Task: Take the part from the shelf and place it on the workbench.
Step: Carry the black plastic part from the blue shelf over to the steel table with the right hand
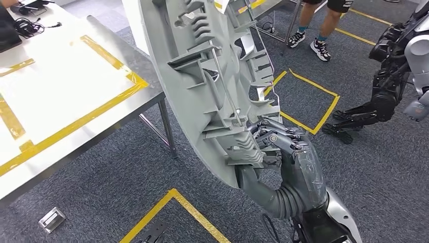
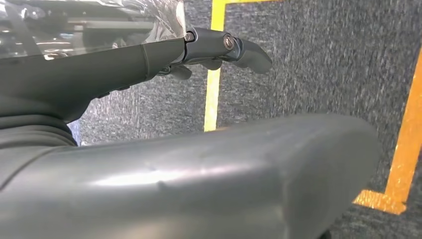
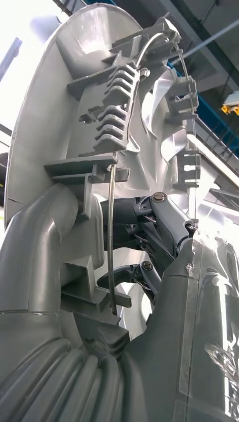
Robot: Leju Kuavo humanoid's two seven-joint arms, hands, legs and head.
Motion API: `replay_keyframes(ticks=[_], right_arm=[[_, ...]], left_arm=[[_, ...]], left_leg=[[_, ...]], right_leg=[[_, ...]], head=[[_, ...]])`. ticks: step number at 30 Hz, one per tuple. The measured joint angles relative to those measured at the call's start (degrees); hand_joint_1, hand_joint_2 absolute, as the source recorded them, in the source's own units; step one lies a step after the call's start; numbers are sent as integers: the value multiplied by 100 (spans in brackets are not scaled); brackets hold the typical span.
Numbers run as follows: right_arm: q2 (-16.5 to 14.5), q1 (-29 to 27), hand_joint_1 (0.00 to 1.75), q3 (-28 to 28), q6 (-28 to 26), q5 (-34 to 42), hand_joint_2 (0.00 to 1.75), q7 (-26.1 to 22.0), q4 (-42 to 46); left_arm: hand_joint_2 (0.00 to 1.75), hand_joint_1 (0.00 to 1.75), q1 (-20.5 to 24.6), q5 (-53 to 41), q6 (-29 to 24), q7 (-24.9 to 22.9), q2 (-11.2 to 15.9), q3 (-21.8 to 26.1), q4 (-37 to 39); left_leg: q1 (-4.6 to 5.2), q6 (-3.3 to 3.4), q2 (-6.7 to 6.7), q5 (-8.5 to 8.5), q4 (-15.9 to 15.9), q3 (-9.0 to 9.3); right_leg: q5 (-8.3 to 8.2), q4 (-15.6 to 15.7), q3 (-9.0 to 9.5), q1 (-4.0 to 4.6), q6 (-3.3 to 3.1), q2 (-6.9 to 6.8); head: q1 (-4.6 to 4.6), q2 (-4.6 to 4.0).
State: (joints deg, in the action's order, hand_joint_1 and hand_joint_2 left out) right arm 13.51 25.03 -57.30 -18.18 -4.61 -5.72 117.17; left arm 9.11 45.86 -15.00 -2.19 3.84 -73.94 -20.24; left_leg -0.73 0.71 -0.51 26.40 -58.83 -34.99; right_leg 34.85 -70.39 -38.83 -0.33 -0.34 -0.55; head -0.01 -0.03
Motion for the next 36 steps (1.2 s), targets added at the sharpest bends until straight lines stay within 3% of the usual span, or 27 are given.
replay_keyframes(ticks=[1,2,3,5,7,10,12,14,16,17,18,19,21,23,25,27,29,31,32,33,34,36], right_arm=[[1,-3,175,-1,0,0,175,0,-1],[3,-6,175,-2,0,0,175,0,-1],[4,-8,175,-2,0,0,175,0,-2],[6,-8,175,-1,0,0,175,-1,-2],[6,-5,175,-1,0,0,175,-3,-2],[5,0,175,2,0,0,175,-9,-1],[1,4,175,3,-1,0,175,-9,-1],[-3,6,175,3,-2,0,175,-10,-1],[-3,6,175,1,-2,0,175,-13,-2],[-3,4,175,-1,-2,0,175,-13,-2],[-3,2,175,-3,-1,0,175,-13,-2],[-3,0,175,-3,-1,0,175,-13,-2],[-3,-2,175,-4,0,0,175,-11,-1],[-3,-1,175,-2,-1,0,175,-14,0],[-3,0,175,-1,-2,0,175,-18,-1],[-3,0,175,1,-2,0,175,-20,-1],[-2,-2,175,3,-2,0,175,-26,-1],[1,-6,175,1,-2,0,175,-34,-2],[3,-9,175,-1,-2,0,175,-36,-3],[4,-11,175,-1,-2,0,175,-36,-3],[5,-13,175,-1,-2,0,175,-36,-4],[7,-14,175,1,-2,0,175,-40,-4]], left_arm=[[175,0,-1,-1,1,0,1,0,1],[175,0,-4,-1,3,0,1,-1,1],[175,0,-6,-1,4,0,1,-1,1],[175,0,-4,-1,5,0,-1,-1,1],[175,0,0,-1,7,0,-10,0,1],[175,0,-15,-3,9,-1,-21,-1,1],[175,0,-24,-3,10,-1,-20,-1,2],[175,0,-17,-3,10,1,-20,-1,3],[175,0,-13,-3,10,0,-23,-1,3],[175,0,-18,-3,10,-1,-21,-1,4],[175,0,-22,-3,10,-2,-18,-1,5],[175,0,-24,-3,10,-2,-13,-1,7],[175,0,-18,-2,10,-1,-5,-1,9],[175,0,-8,-2,9,3,-7,-1,9],[175,0,-14,-4,8,3,-8,-1,9],[175,0,-22,-7,7,-1,-5,0,11],[175,0,-12,-13,3,-1,-1,1,16],[175,0,-7,-21,1,-1,1,2,18],[175,0,-9,-25,1,-3,1,1,19],[175,0,-11,-26,2,-5,1,1,19],[175,0,-12,-28,1,-7,1,1,19],[175,0,-8,-38,-2,-10,-2,1,19]], left_leg=[[9,6,-34,1,-1,0],[19,8,-73,2,-1,1],[26,8,-115,2,-2,3],[28,6,-206,2,-3,10],[28,-24,-283,-5,-8,-8],[-5,-125,-372,-31,7,-46],[-12,-180,-313,45,-68,-85],[-11,-220,-153,321,-538,-282],[-20,-270,-62,626,-1269,-602],[-28,-292,-47,675,-1491,-703],[-35,-310,-36,616,-1497,-706],[-44,-322,-15,458,-1273,-594],[-37,-331,111,141,-530,-221],[-4,-259,208,49,-100,-4],[21,-153,175,56,-65,0],[6,-78,119,36,-48,-4],[-11,-20,61,20,-35,-2],[2,3,-4,19,-37,-5],[12,7,-41,19,-38,-5],[21,8,-82,19,-40,-4],[27,8,-126,19,-41,-2],[29,2,-213,16,-42,-2]], right_leg=[[103,-345,-187,1,-4,10],[99,-518,-299,2,-15,13],[-20,-459,-302,5,-37,20],[-464,237,-23,16,-104,99],[-730,921,281,33,-158,231],[-752,1135,365,63,-190,245],[-788,1214,413,50,-233,172],[-807,1272,469,30,-272,83],[-788,1260,485,29,-286,-2],[-775,1248,486,28,-285,-42],[-762,1235,487,24,-276,-77],[-746,1217,489,19,-260,-107],[-700,1168,491,20,-210,-165],[-668,1119,474,42,-152,-212],[-665,1110,465,51,-106,-263],[-589,1044,445,32,-50,-231],[-313,594,247,13,-10,-88],[2,-155,-116,5,-8,0],[59,-417,-258,6,-15,9],[6,-482,-312,8,-32,14],[-147,-325,-260,11,-60,27],[-554,422,68,29,-138,134]], head=[[8,0],[13,0],[15,0],[23,0],[29,0],[35,0],[28,0],[4,-1],[-17,-1],[-24,-1],[-32,-1],[-40,-1],[-55,0],[-64,1],[-59,0],[-45,0],[-16,0],[11,-1],[15,-1],[18,-1],[21,-2],[31,-1]])
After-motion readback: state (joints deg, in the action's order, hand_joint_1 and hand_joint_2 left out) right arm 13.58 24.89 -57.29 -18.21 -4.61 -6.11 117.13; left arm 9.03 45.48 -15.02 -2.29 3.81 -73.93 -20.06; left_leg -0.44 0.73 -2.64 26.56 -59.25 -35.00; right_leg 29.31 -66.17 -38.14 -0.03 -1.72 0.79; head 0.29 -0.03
